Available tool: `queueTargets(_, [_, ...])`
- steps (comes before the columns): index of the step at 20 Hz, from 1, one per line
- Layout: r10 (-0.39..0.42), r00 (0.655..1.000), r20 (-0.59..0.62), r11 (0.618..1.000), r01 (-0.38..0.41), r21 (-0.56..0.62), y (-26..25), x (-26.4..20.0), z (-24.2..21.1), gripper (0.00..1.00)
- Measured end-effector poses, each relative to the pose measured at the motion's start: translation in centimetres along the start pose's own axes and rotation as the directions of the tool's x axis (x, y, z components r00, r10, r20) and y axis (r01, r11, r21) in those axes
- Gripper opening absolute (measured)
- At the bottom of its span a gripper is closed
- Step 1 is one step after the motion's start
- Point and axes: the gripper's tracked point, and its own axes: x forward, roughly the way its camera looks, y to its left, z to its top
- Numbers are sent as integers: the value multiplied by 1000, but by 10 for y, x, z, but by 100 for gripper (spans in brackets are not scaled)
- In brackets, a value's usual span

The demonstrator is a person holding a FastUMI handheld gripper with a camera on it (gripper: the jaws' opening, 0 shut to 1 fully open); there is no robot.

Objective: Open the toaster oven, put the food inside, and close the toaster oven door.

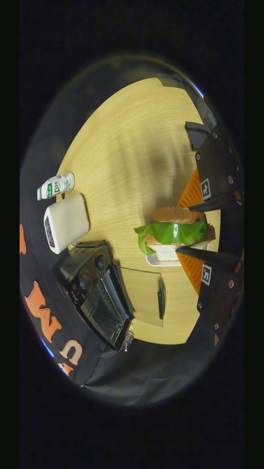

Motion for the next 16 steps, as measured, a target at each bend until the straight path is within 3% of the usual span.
queueTargets(2, [5,1000,12,998,-5,56,1,-2,4,36])
queueTargets(5, [3,1000,29,999,-4,48,8,-7,6,32])
queueTargets(9, [14,998,66,1000,-15,23,21,-24,21,32])
queueTargets(16, [115,979,167,992,-121,21,69,-48,62,32])
